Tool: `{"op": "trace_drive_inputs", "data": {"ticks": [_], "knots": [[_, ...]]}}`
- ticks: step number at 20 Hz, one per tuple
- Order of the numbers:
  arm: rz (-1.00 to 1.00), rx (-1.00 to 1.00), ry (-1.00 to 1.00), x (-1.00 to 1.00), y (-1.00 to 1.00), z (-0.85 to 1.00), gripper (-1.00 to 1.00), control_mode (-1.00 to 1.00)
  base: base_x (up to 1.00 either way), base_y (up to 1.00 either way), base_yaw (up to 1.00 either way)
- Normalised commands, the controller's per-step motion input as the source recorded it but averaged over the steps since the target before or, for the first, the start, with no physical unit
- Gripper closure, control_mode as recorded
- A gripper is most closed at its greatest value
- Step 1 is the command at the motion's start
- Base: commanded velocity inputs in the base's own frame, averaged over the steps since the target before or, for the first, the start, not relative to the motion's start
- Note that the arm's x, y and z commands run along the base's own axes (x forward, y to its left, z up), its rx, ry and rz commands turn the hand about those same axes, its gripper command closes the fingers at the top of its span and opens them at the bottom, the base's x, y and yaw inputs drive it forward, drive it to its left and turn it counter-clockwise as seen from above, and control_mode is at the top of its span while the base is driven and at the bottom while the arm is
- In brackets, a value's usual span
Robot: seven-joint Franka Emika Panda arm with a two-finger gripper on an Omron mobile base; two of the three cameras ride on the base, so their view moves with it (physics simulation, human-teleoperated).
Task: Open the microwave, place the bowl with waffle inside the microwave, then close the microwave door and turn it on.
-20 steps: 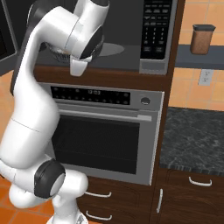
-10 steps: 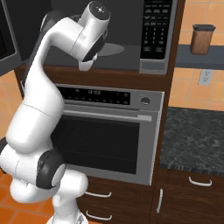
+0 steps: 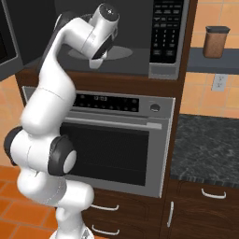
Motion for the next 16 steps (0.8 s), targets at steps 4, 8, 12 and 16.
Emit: {"op": "trace_drive_inputs", "data": {"ticks": [4,8,12,16], "knots": [[0.0,0.0,0.0,0.38,0.0,-0.21,1.0,-1.0,0.0,0.0,0.0],[0.0,0.0,0.0,0.5,-0.02,0.0,1.0,-1.0,0.0,0.0,0.0],[0.0,0.0,0.0,0.51,-0.03,0.0,1.0,-1.0,0.0,0.0,0.0],[0.0,0.0,0.0,0.47,0.0,-0.12,1.0,-1.0,0.0,0.0,0.0]]}}
